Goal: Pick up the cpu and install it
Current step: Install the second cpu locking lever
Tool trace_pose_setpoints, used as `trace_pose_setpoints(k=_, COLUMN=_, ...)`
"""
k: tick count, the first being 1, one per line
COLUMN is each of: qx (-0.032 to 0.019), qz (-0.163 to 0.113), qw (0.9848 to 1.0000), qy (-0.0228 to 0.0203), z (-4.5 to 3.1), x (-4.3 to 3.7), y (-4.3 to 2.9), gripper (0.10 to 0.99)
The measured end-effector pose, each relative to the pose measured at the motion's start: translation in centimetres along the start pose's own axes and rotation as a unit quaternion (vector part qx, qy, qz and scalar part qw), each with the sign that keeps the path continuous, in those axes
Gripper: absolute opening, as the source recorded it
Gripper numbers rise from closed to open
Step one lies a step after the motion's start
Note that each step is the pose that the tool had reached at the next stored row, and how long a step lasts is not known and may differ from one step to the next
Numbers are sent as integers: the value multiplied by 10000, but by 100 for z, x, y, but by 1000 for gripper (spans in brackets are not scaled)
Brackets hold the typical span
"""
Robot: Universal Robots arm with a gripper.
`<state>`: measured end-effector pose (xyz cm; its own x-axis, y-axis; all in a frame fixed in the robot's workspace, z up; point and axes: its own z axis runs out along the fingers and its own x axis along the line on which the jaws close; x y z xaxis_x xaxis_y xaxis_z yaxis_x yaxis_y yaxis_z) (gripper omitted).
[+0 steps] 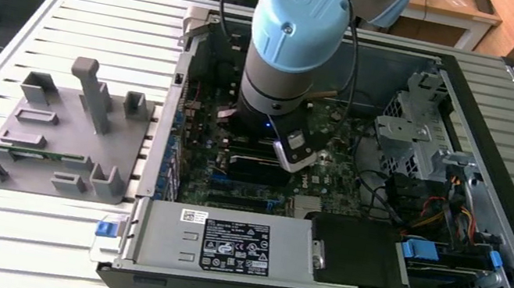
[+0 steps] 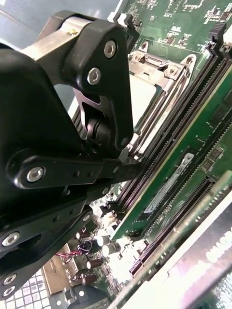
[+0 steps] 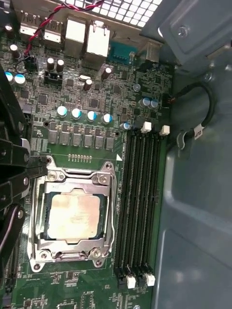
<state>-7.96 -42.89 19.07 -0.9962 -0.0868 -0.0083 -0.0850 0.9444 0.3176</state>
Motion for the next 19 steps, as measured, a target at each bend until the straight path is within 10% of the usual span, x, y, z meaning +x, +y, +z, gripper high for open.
trace_pose_setpoints(k=19, qx=-112, qz=-4, qw=9999, qy=-10, z=55, x=46, y=57, gripper=106)
